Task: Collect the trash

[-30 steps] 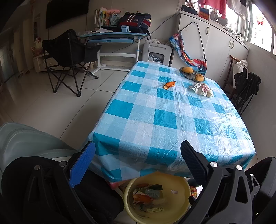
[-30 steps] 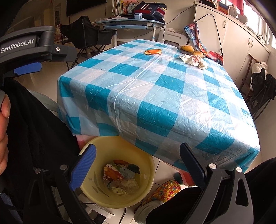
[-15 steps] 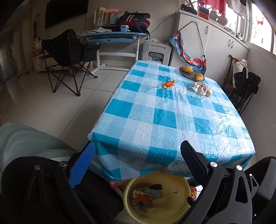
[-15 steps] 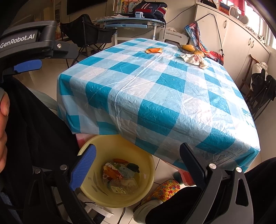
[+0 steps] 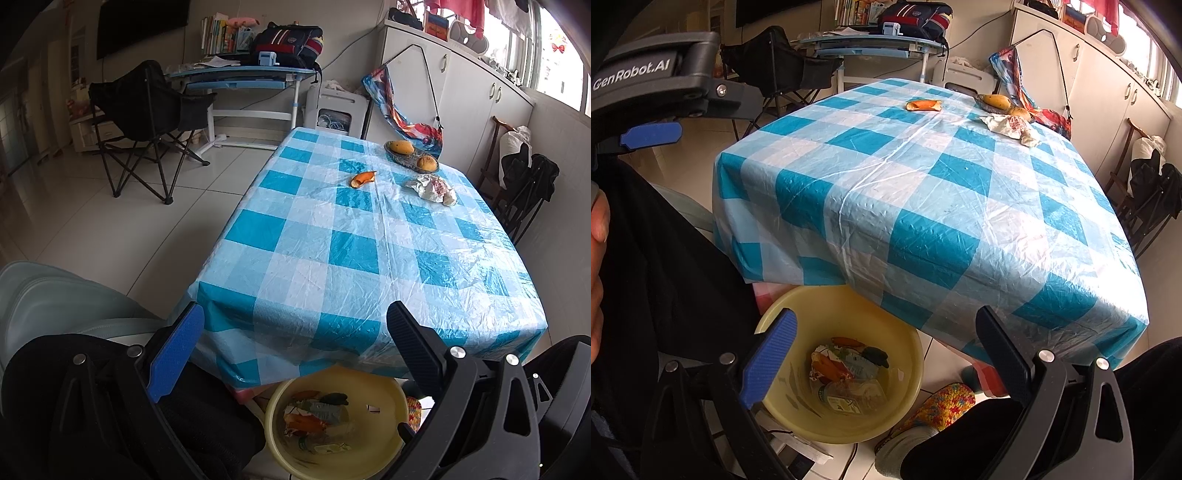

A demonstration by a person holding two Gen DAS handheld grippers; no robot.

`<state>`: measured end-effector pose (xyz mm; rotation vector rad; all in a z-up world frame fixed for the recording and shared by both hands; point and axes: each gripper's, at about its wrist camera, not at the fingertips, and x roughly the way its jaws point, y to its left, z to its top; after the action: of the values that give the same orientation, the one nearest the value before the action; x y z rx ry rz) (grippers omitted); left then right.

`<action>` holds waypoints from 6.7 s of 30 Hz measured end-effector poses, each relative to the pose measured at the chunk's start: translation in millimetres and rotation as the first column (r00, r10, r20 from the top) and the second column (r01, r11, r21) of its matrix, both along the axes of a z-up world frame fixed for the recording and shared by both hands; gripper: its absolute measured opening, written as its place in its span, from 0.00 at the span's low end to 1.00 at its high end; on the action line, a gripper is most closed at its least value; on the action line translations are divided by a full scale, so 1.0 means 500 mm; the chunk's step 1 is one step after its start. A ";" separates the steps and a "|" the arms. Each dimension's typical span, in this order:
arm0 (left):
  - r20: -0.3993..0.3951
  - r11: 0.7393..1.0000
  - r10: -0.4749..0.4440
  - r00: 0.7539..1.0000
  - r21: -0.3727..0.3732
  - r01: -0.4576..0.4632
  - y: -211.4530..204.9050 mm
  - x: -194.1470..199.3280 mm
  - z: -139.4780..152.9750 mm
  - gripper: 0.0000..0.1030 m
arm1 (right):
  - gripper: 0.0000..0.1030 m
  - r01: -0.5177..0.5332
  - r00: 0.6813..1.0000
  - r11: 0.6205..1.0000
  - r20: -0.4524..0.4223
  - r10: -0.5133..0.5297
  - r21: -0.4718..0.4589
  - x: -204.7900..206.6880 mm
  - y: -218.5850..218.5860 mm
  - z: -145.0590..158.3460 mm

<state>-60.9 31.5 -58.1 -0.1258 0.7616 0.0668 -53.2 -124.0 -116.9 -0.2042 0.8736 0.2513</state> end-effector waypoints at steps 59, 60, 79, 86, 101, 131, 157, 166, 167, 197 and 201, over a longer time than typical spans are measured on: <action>-0.037 0.998 -0.063 0.997 0.021 0.064 -0.013 0.324 0.053 0.93 | 0.90 0.075 0.994 0.997 0.079 -0.075 0.000 0.447 -0.160 0.103; -0.047 0.996 -0.086 0.995 0.030 0.088 -0.027 0.341 0.047 0.93 | 0.90 0.082 0.994 0.997 0.078 -0.082 0.003 0.466 -0.165 0.102; -0.218 0.935 -0.273 0.937 0.171 0.312 -0.209 0.633 -0.092 0.62 | 0.65 0.089 0.995 0.993 -0.056 -0.084 0.082 0.653 -0.203 0.038; -0.206 0.918 -0.342 0.917 0.135 0.373 -0.234 0.598 -0.078 0.13 | 0.33 0.059 0.996 0.990 -0.067 -0.051 0.126 0.627 -0.191 0.049; -0.034 0.966 -0.238 0.971 0.100 0.240 -0.121 0.290 0.054 0.13 | 0.31 -0.060 0.997 0.957 0.058 0.045 0.285 0.317 -0.135 0.146; 0.115 0.986 -0.167 0.979 0.017 0.166 -0.014 -0.087 0.079 0.14 | 0.36 -0.072 0.955 0.958 0.297 -0.014 0.279 -0.029 -0.131 0.179; 0.093 0.985 -0.170 0.981 0.027 0.168 -0.026 -0.067 0.062 0.14 | 0.39 -0.071 0.962 0.970 0.274 0.005 0.234 -0.016 -0.114 0.148; 0.092 0.985 -0.171 0.981 0.027 0.169 -0.026 -0.067 0.062 0.14 | 0.39 -0.076 0.963 0.971 0.271 0.012 0.227 -0.017 -0.111 0.144; 0.091 0.985 -0.171 0.981 0.027 0.169 -0.027 -0.066 0.060 0.14 | 0.39 -0.076 0.963 0.971 0.271 0.013 0.226 -0.017 -0.111 0.143; 0.087 0.985 -0.170 0.982 0.027 0.168 -0.028 -0.065 0.061 0.14 | 0.39 -0.076 0.963 0.972 0.268 0.014 0.223 -0.018 -0.108 0.143; 0.082 0.986 -0.167 0.983 0.027 0.165 -0.033 -0.068 0.047 0.14 | 0.39 -0.076 0.963 0.972 0.267 0.015 0.222 -0.018 -0.108 0.143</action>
<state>-95.1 15.1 -34.4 -0.0454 0.6850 -0.0889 -62.0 -178.0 -45.5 -0.0391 0.5689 0.3580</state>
